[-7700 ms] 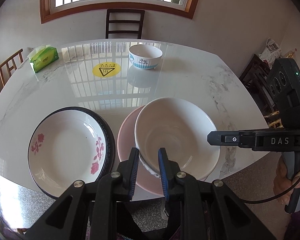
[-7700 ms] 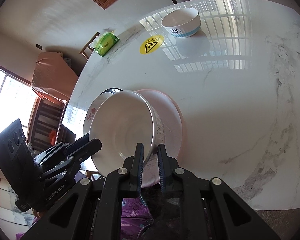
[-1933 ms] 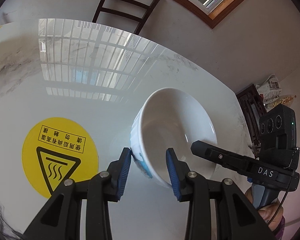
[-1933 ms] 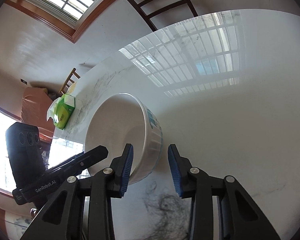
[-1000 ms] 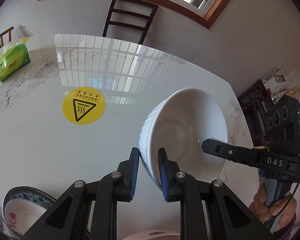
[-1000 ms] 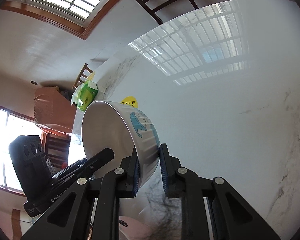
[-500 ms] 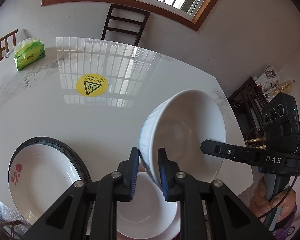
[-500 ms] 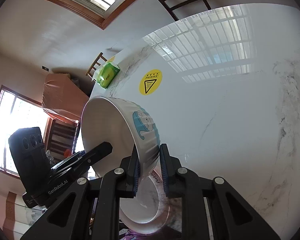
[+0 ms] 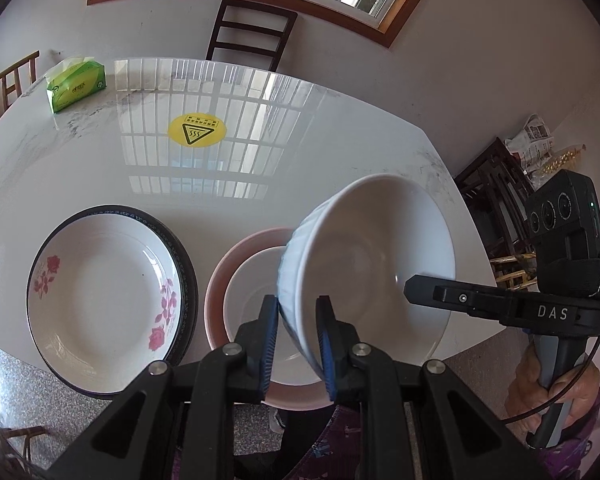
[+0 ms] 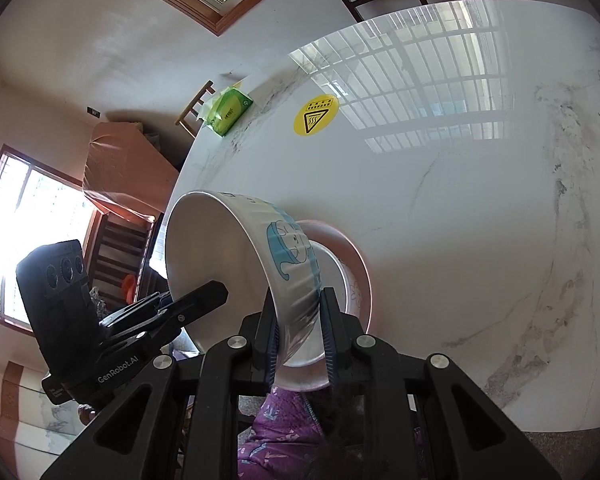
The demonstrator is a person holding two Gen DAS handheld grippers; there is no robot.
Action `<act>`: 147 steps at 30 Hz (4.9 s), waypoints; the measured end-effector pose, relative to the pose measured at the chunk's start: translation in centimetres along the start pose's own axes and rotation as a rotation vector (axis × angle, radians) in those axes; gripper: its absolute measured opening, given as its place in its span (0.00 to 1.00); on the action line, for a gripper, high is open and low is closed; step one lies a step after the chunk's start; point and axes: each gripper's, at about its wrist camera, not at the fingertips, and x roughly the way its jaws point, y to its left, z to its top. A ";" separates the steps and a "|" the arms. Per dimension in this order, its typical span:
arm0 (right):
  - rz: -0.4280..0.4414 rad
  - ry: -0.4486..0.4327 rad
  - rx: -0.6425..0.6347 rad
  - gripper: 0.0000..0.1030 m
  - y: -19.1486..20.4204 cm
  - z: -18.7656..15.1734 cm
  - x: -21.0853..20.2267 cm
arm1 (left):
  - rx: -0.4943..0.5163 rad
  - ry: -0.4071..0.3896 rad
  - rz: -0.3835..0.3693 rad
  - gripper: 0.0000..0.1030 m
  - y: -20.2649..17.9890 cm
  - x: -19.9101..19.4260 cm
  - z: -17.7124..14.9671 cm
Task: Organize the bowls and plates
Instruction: 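Carry the white blue-band bowl over the nested bowls and lower it, then lower the blue-band bowl into the white bowl and open both grippers, then move both grippers to the pink bowl rim and grasp it, then lift the pink bowl with its nested white bowls off the table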
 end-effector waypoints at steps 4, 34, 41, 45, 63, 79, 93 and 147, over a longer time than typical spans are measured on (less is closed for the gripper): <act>-0.005 0.015 -0.001 0.18 0.1 -0.9 0.4 | -0.003 0.014 0.002 0.19 0.0 0.0 -1.0; -0.044 0.089 0.027 0.19 0.1 -2.4 3.5 | 0.023 0.032 0.074 0.19 0.7 1.5 -3.2; -0.048 0.096 0.026 0.19 0.2 -2.5 3.9 | 0.035 0.024 0.090 0.19 0.4 1.8 -3.3; -0.050 0.103 0.030 0.19 0.1 -2.5 4.2 | 0.037 0.030 0.099 0.19 -0.1 2.1 -3.5; -0.050 0.117 0.043 0.20 -0.1 -2.3 5.0 | 0.061 0.031 0.129 0.19 -1.0 2.9 -3.7; -0.060 0.085 0.031 0.26 0.0 -2.1 4.9 | 0.127 -0.046 0.192 0.20 -2.2 2.2 -4.2; -0.053 0.016 -0.014 0.26 0.3 -2.3 3.9 | 0.190 -0.136 0.245 0.20 -2.4 1.3 -4.6; -0.220 -0.080 -0.064 0.38 -2.9 -5.2 4.1 | -0.036 0.151 0.065 0.47 4.5 2.8 -3.6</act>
